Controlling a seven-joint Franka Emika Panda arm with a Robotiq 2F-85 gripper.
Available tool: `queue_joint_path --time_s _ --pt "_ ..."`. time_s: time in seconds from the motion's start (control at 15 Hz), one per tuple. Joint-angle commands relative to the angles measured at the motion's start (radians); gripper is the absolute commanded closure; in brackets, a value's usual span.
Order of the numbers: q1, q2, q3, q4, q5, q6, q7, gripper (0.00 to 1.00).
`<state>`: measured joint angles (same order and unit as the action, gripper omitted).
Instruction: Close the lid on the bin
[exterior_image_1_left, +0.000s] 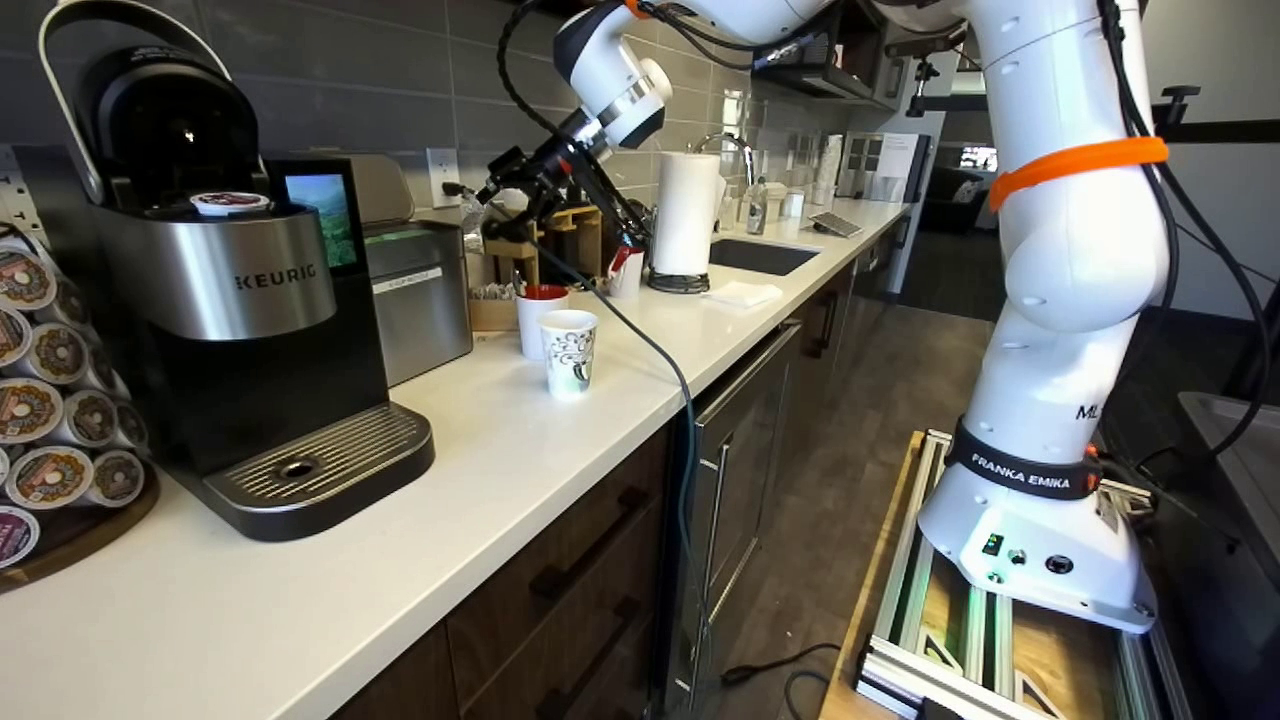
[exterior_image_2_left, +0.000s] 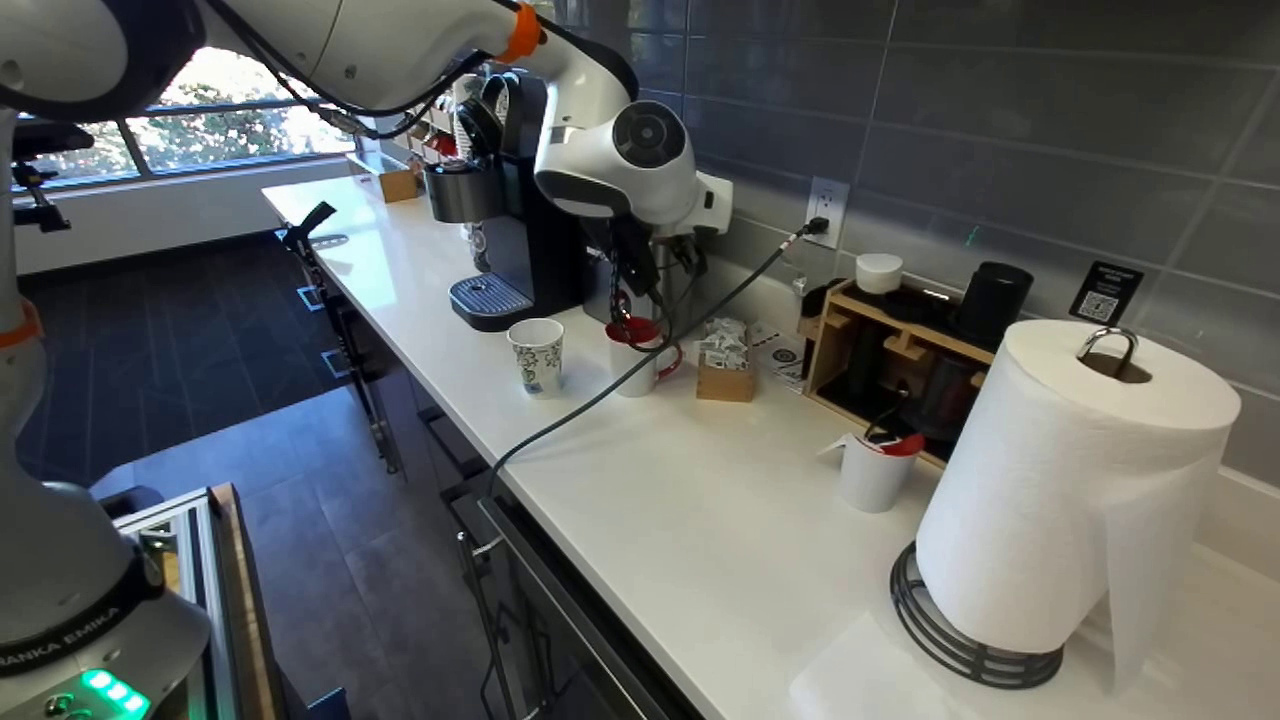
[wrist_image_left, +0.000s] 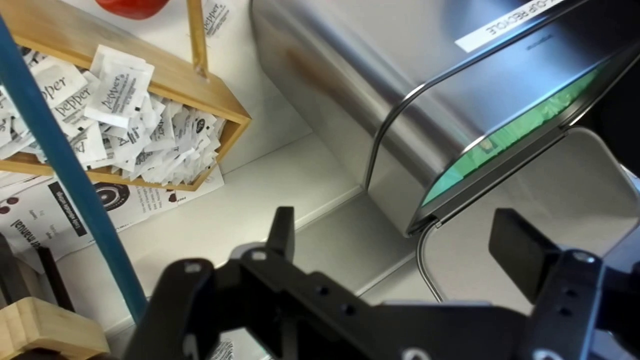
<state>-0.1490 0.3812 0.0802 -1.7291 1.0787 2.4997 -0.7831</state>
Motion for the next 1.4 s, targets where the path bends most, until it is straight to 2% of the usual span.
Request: queue_joint_path --time_s 0.0,0.2,0.33,0.73,0.8,0.93,1.0,1.33 --pt "0.011 -0.001 -0.013 0.001 0.003 -0.004 0.001 0.00" --pt "0.009 0.009 -0.006 0.016 0.032 0.019 -0.012 0.00" --pt "0.001 0.020 0.006 0.041 0.078 0.035 -0.067 0.00" --pt "-0.008 0.079 0.015 0.173 0.302 -0.009 -0.256 0.00" --pt "-0.024 0.094 0.042 0.191 0.336 0.003 -0.299 0.00" --pt "-0.019 0.122 0.051 0.219 0.372 0.001 -0.359 0.00" --pt "0.009 0.136 0.020 0.234 0.396 -0.014 -0.379 0.00" --pt "0.022 0.208 0.020 0.318 0.501 -0.025 -0.473 0.00"
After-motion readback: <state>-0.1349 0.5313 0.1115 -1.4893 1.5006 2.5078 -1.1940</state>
